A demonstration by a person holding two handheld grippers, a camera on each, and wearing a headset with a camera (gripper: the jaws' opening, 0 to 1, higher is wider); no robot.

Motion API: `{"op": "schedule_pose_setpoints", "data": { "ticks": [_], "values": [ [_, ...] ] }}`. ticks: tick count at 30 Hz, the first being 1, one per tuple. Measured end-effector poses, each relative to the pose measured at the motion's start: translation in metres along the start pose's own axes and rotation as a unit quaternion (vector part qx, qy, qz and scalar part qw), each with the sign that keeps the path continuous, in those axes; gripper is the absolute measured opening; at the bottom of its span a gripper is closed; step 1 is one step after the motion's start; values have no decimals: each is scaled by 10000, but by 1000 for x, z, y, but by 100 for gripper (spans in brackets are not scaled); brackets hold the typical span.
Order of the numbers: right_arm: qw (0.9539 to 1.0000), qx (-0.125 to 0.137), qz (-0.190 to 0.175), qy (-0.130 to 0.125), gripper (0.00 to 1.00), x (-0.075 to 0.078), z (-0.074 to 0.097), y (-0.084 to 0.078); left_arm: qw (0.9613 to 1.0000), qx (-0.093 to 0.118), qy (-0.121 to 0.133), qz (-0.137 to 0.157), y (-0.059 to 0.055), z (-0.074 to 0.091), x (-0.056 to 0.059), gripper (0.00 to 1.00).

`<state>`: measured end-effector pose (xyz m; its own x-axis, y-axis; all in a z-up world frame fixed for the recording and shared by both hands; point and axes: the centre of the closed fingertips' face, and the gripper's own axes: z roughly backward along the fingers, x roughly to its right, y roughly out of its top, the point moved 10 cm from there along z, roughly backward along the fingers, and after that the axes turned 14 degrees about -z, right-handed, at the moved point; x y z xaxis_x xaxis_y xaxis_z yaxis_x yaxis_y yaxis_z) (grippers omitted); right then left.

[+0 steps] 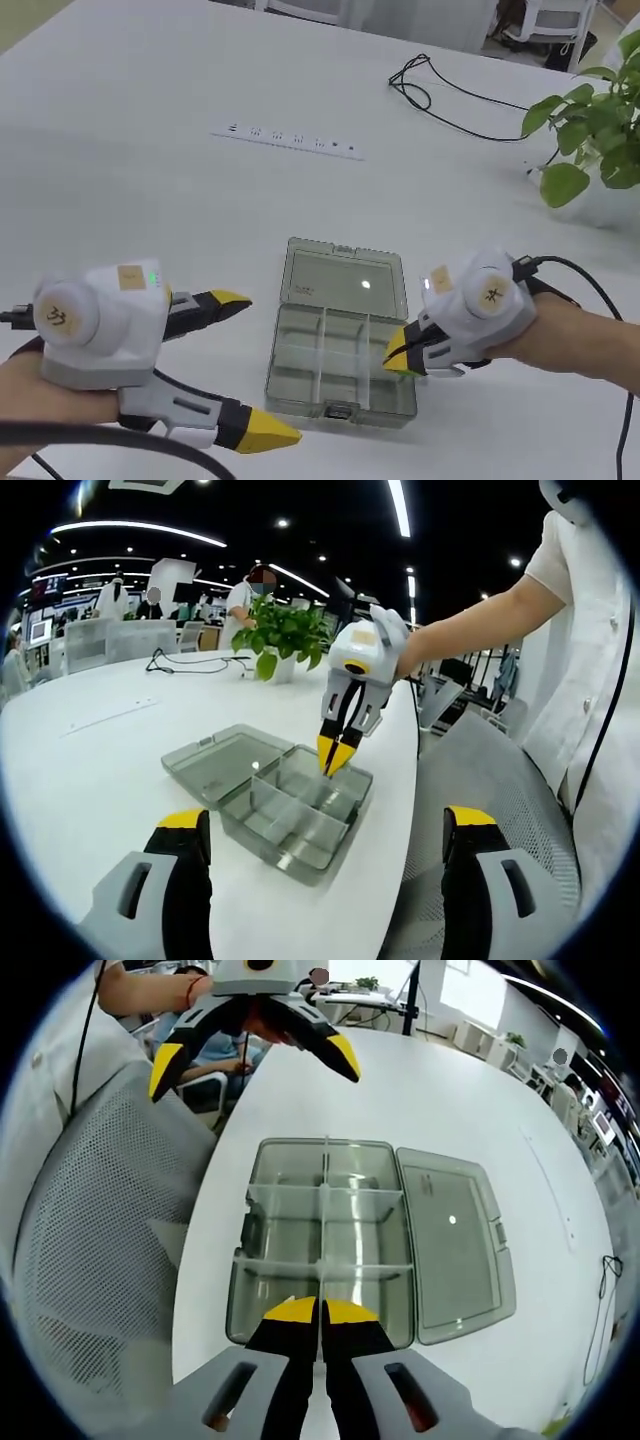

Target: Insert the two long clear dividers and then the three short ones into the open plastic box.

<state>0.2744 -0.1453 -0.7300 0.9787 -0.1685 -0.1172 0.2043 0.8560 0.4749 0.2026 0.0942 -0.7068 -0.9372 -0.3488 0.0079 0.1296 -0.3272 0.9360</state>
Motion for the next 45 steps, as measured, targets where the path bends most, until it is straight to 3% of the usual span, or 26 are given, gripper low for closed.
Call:
{"op": "schedule_pose_setpoints", "data": {
  "ticks": [9,19,30,45],
  "values": [
    [10000,-57,38,-16,3,0,-2,0,10000,-21,-1,-7,-1,0,0,99],
    [9997,23,-212,-131,6,-1,0,-4,10000,-43,6,3,-2,1,0,99],
    [9948,622,-693,-405,16,-2,29,-7,10000,-58,23,30,-3,3,1,100],
    [9816,1283,-1225,-713,33,-14,63,-24,9999,-108,90,-21,-3,10,-4,100]
  ]
}}
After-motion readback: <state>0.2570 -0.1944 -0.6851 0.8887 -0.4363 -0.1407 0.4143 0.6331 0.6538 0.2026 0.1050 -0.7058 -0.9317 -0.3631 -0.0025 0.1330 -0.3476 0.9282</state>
